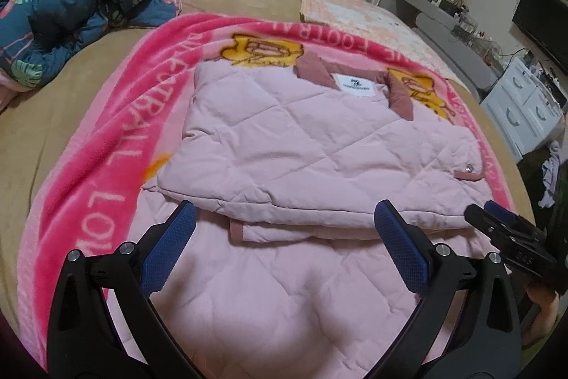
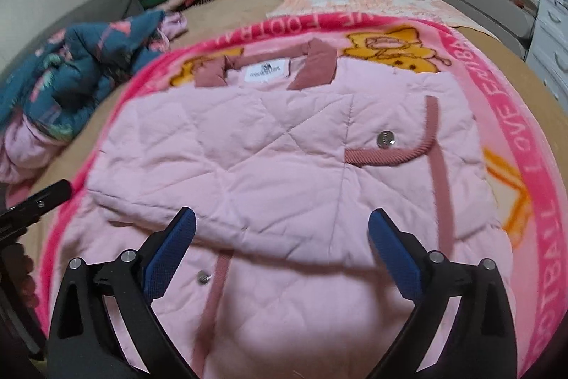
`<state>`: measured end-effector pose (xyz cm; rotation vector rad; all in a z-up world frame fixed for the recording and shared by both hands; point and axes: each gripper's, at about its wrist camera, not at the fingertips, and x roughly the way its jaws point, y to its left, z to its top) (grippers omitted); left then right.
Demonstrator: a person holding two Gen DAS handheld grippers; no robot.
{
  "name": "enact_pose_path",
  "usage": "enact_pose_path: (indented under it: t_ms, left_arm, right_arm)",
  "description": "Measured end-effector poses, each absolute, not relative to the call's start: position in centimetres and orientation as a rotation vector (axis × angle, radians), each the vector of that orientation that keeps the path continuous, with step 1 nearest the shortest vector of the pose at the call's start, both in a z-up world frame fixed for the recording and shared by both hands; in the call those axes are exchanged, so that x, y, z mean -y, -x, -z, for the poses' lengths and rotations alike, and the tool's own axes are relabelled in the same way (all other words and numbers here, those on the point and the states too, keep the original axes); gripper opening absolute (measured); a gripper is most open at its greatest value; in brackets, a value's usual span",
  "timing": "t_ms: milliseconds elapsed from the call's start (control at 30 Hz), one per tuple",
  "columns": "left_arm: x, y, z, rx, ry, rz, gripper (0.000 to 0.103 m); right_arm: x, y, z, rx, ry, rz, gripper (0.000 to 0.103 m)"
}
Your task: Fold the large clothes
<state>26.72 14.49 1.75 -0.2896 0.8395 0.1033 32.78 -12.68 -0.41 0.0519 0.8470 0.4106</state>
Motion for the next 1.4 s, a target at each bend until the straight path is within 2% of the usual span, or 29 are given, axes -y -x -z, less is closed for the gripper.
enact_pose_path:
  t_ms: [367, 633, 1400]
  left_arm:
    - [-13.2, -22.3, -5.7, -0.756, 0.276, -0.087, 0.094]
    - [-12.0, -19.4, -7.7, -0.711, 0.257, -0.069, 0.094]
    - [-10.7, -13.7, -7.3, -0.681, 0.224, -0.062, 0.094]
  right_arm:
    - [14.7, -26.5, -6.0, -0.71, -0.065, -0.443, 0.098]
    - [16.0, -23.1, -8.6, -0.651, -0.067, -0.451, 0.099]
    - [18.7, -17.3, -8.0, -0.637, -0.076, -0.434, 0.099]
